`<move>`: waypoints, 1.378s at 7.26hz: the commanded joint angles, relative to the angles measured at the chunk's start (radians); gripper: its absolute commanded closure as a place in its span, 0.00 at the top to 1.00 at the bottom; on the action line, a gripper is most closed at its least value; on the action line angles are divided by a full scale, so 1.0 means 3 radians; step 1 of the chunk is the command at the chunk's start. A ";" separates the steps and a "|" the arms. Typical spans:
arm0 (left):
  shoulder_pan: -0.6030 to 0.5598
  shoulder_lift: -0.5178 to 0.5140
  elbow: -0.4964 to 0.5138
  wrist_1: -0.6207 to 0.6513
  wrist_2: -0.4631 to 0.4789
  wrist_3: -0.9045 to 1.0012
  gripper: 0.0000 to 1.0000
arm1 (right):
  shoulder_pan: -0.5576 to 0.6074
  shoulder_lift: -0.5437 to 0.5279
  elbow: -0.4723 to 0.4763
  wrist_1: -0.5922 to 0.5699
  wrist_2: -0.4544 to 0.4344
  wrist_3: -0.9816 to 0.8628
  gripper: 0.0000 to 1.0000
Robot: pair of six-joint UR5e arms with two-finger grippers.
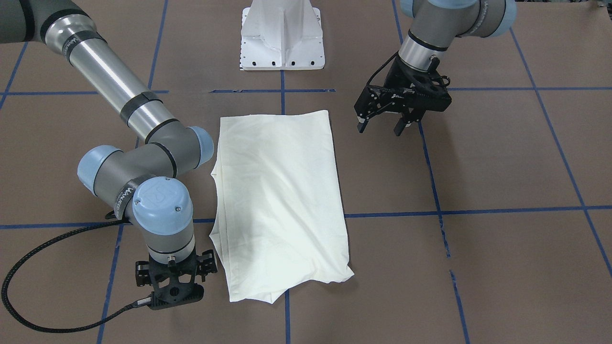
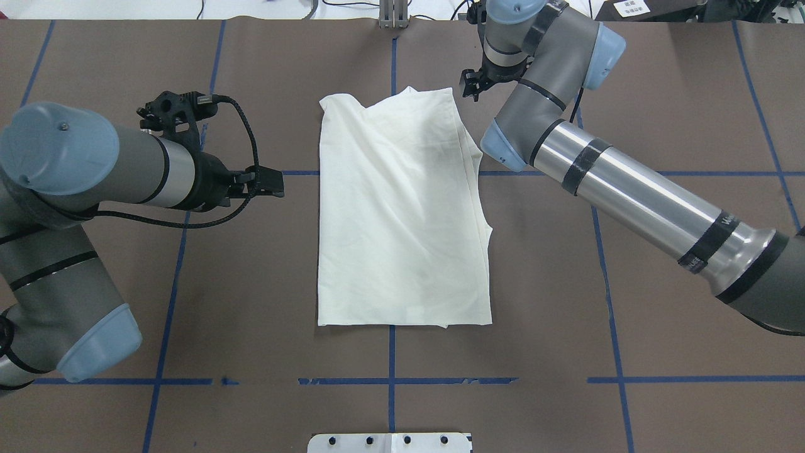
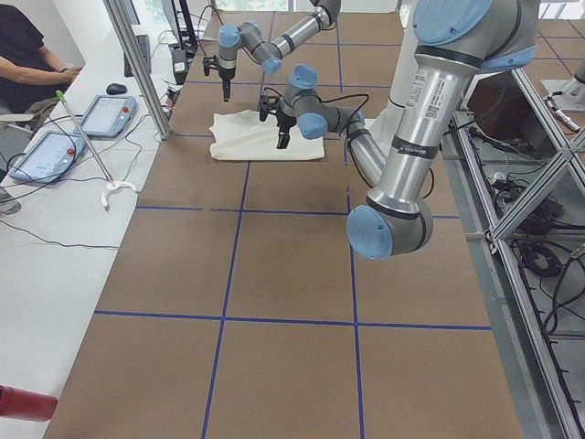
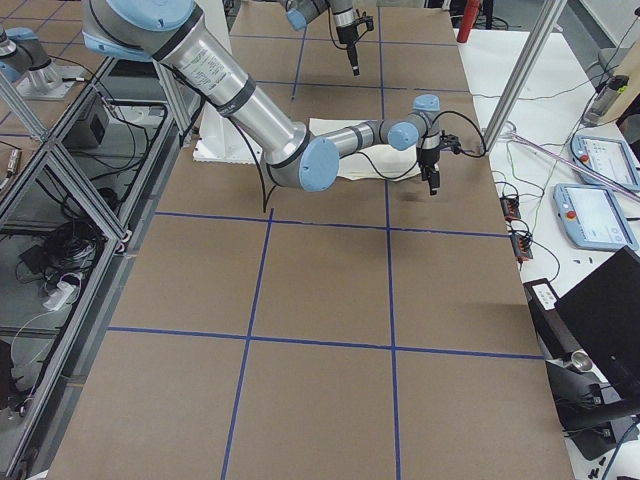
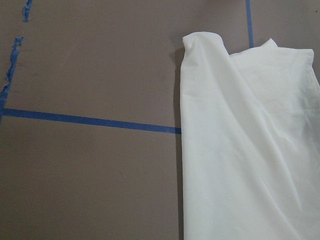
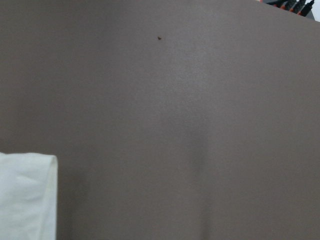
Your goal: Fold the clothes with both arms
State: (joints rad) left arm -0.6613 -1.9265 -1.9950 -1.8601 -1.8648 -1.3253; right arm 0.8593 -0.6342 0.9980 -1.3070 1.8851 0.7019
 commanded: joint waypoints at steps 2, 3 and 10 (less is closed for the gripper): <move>0.0571 -0.0067 0.0049 -0.0171 -0.0043 -0.1182 1.00 | -0.0107 -0.0629 0.1321 -0.0657 0.0374 0.0093 1.00; 0.0766 -0.0072 0.0049 -0.0156 0.0195 -0.1531 1.00 | -0.0215 -0.0991 0.1838 -0.0710 0.0445 0.0408 1.00; 0.1197 -0.0425 0.0662 0.0269 0.0689 -0.2066 0.93 | -0.0456 -0.1639 0.2784 -0.0588 0.0691 0.1357 1.00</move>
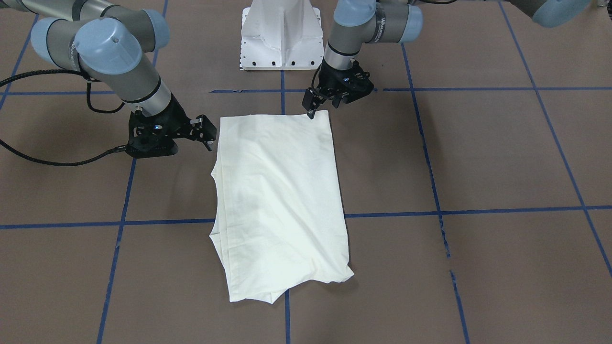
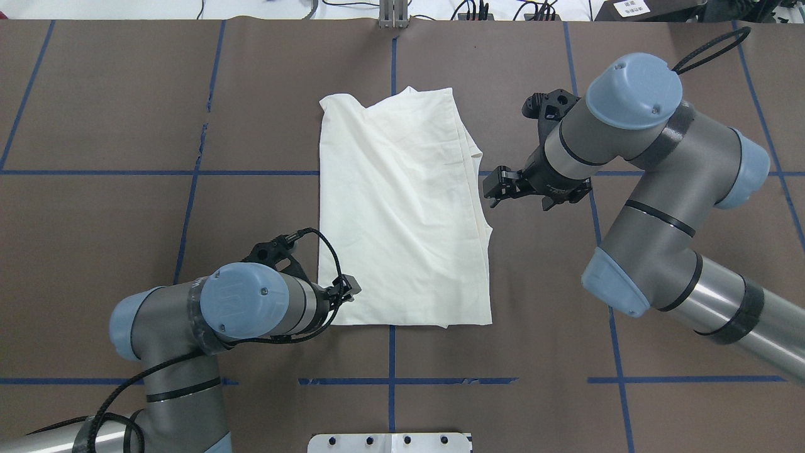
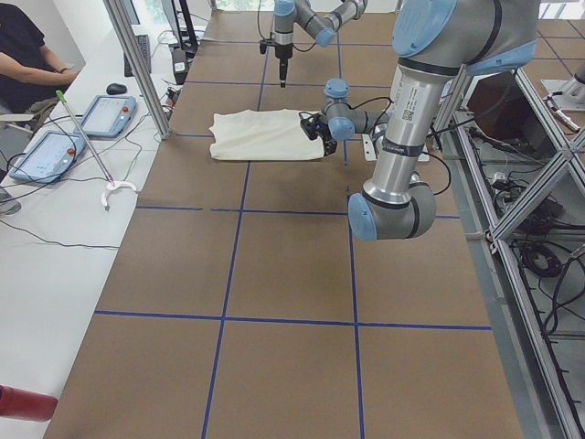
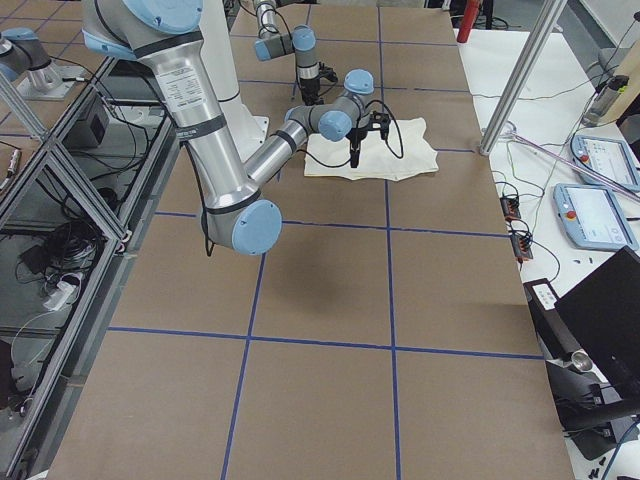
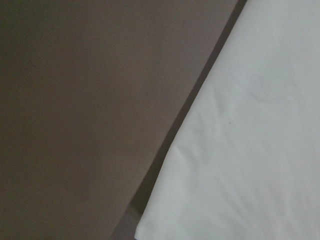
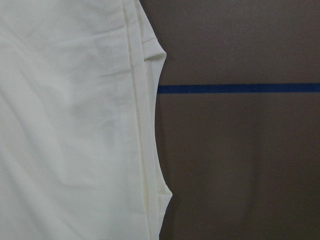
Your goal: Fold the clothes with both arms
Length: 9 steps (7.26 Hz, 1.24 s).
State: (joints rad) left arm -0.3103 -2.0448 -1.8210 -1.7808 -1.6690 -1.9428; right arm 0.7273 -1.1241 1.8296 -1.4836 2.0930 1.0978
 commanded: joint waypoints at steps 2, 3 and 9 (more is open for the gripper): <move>0.0037 -0.0026 0.0077 0.0005 0.0051 -0.0013 0.82 | -0.0021 -0.0001 0.0012 0.0001 -0.0007 0.0058 1.00; 0.0088 -0.0015 0.0082 0.0005 0.0051 -0.0013 0.79 | -0.0021 -0.0006 0.0006 0.0001 -0.0012 0.0058 1.00; 0.0089 -0.0005 0.0077 0.0005 0.0056 -0.0013 0.09 | -0.0036 -0.0001 0.0012 0.0001 -0.0023 0.0195 1.00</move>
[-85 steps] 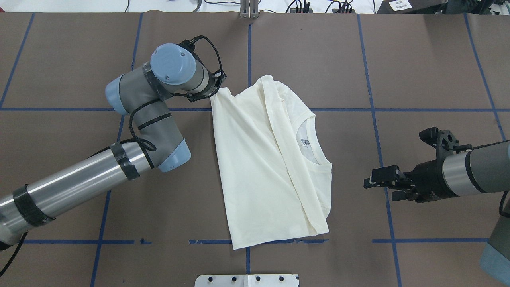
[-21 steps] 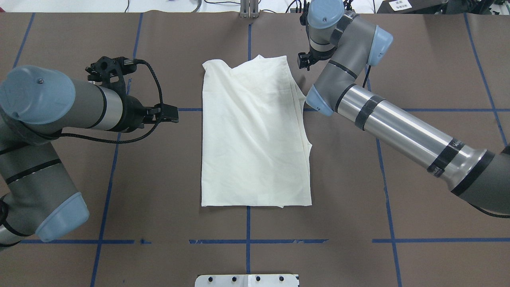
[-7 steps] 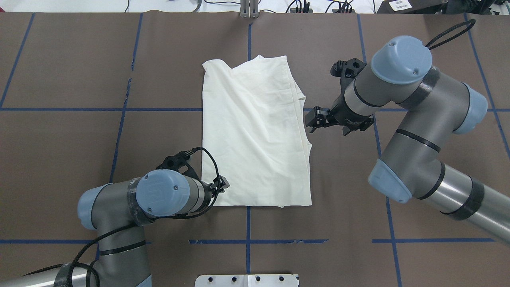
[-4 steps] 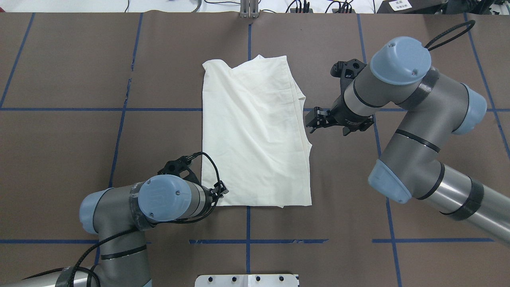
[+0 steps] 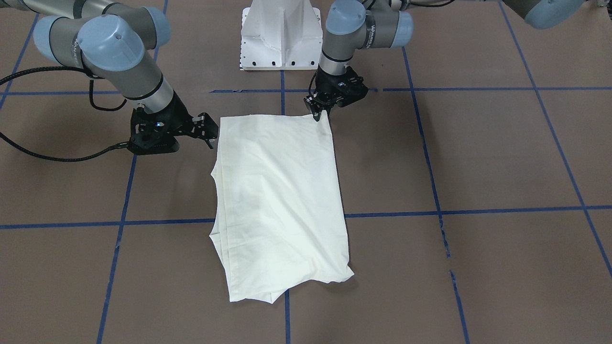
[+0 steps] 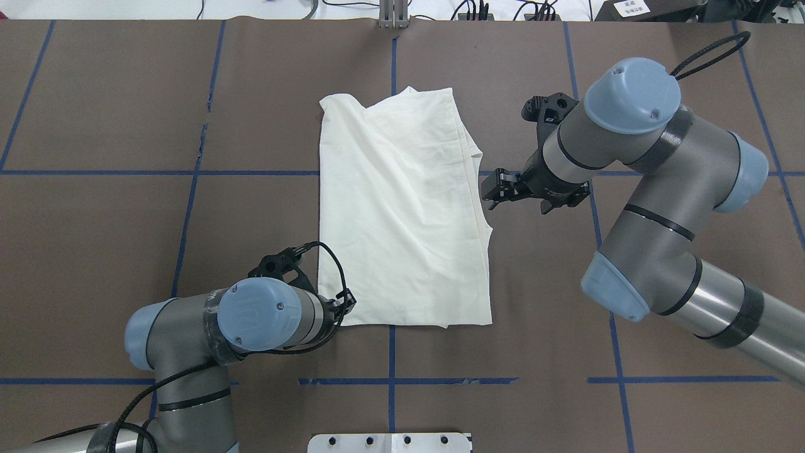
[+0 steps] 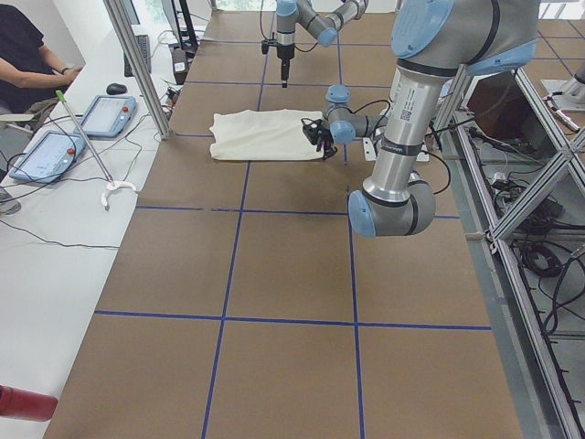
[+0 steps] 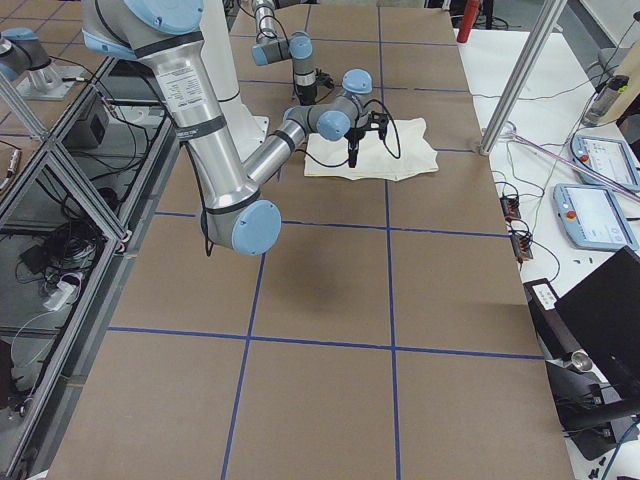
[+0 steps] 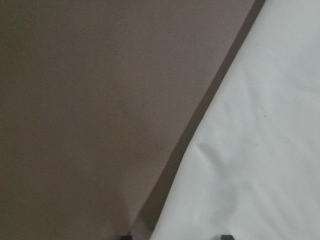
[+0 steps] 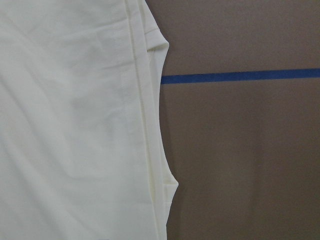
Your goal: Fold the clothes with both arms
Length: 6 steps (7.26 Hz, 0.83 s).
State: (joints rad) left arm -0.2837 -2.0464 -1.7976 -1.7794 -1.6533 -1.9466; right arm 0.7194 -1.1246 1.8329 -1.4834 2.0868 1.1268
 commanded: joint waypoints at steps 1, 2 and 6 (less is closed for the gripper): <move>-0.0010 0.0000 -0.0001 0.0000 0.0024 0.0005 0.00 | -0.0030 0.0006 0.0006 0.0005 -0.0002 0.0120 1.00; -0.0011 0.0005 -0.0021 0.0000 0.0024 0.0005 0.00 | -0.0046 0.0006 0.0006 0.0005 -0.0007 0.0125 1.00; 0.0000 0.0011 -0.0092 0.0000 0.0009 0.0051 0.00 | -0.0748 0.0016 0.0021 0.0342 -0.0693 0.1674 1.00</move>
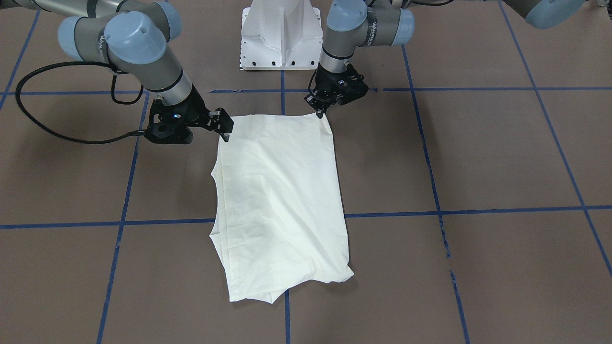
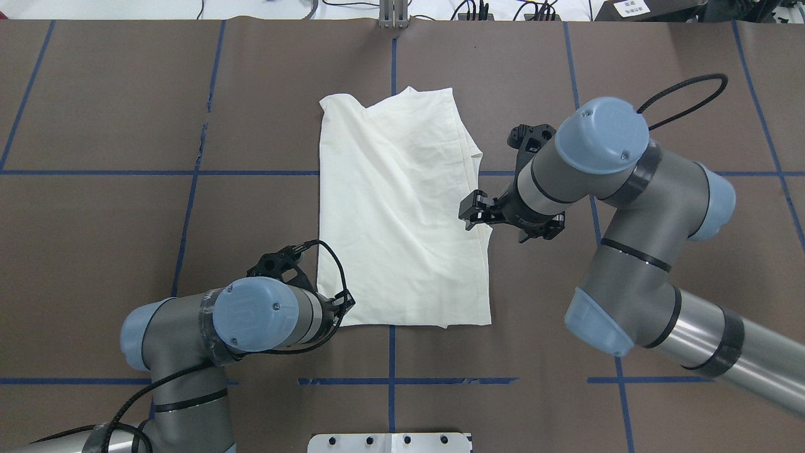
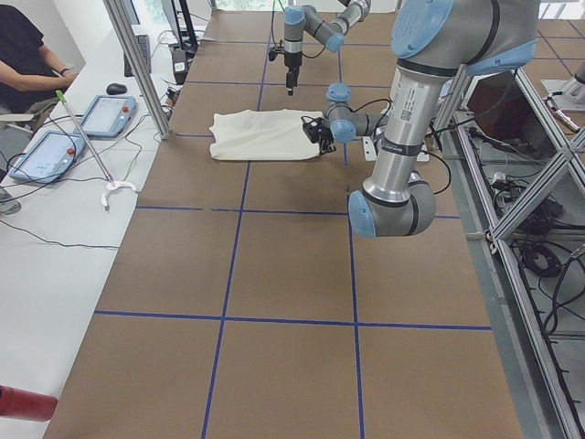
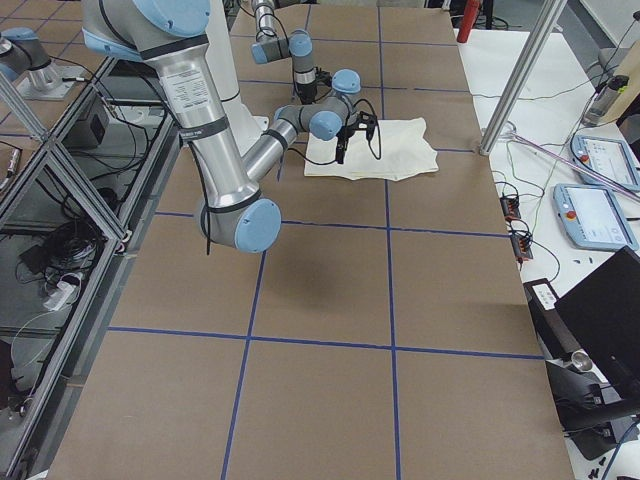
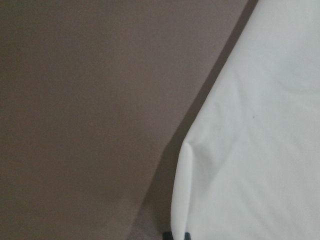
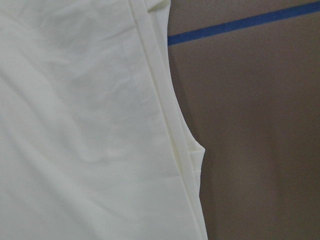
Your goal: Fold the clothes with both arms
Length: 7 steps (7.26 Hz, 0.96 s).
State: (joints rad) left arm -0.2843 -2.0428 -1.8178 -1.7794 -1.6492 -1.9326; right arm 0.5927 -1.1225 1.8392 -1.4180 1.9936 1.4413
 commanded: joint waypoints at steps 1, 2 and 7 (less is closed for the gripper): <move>0.0007 0.0004 -0.0046 0.0000 -0.0010 0.0004 0.00 | -0.0587 0.0034 -0.0010 0.0074 -0.0726 0.0904 1.00; 0.0007 -0.0001 -0.0046 0.0000 -0.0020 0.0004 0.00 | -0.0727 0.0004 -0.0015 -0.0023 -0.0800 0.1024 1.00; 0.0012 -0.0027 -0.0046 0.0000 -0.0025 0.0010 0.00 | -0.0979 0.0090 -0.0046 -0.0331 -0.0878 0.1367 1.00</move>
State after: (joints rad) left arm -0.2808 -2.0499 -1.8315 -1.7794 -1.6567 -1.9298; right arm 0.3077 -1.1061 1.8285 -1.5159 1.7344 1.8113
